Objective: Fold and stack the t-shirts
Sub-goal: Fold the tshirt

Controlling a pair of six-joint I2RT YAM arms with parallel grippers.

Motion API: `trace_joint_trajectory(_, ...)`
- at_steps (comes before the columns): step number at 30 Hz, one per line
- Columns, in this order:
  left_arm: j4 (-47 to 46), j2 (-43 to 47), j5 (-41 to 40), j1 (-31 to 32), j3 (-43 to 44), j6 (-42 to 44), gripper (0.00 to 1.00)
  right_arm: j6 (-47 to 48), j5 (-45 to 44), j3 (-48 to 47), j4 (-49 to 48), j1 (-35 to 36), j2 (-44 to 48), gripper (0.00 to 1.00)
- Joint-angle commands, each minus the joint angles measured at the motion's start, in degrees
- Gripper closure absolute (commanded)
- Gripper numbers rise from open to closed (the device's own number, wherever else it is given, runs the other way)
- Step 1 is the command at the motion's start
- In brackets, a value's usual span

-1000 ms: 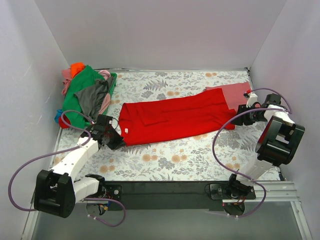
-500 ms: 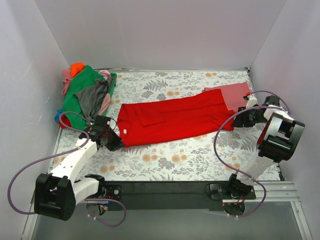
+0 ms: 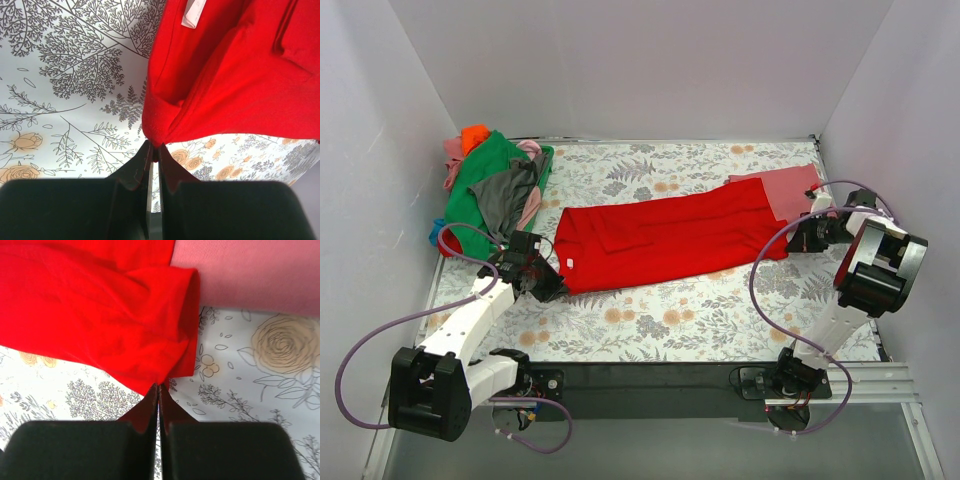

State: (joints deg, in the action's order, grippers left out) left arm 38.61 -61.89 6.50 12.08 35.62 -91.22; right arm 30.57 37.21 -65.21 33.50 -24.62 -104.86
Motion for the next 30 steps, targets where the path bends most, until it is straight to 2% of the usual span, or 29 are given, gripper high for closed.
trace_joint_trajectory(1,1.6,1.2,-1.0,-0.6,0.5,1.0,1.00,0.2,0.1,-3.8,0.3,0.1,2.2,0.99)
trace_joint_trajectory(20,0.3,0.3,0.0,-1.1,0.1,1.4,1.00,-2.4,0.1,-12.0,-0.8,0.8,-4.1,0.97)
trace_joint_trajectory(25,0.0,0.4,0.7,-1.1,0.0,1.6,1.00,-1.0,-0.6,-9.9,-0.4,0.8,-3.3,0.82)
trace_joint_trajectory(30,0.1,0.5,1.0,-1.1,0.2,2.0,1.00,0.8,-1.1,-6.2,-0.5,0.0,-1.2,0.61)
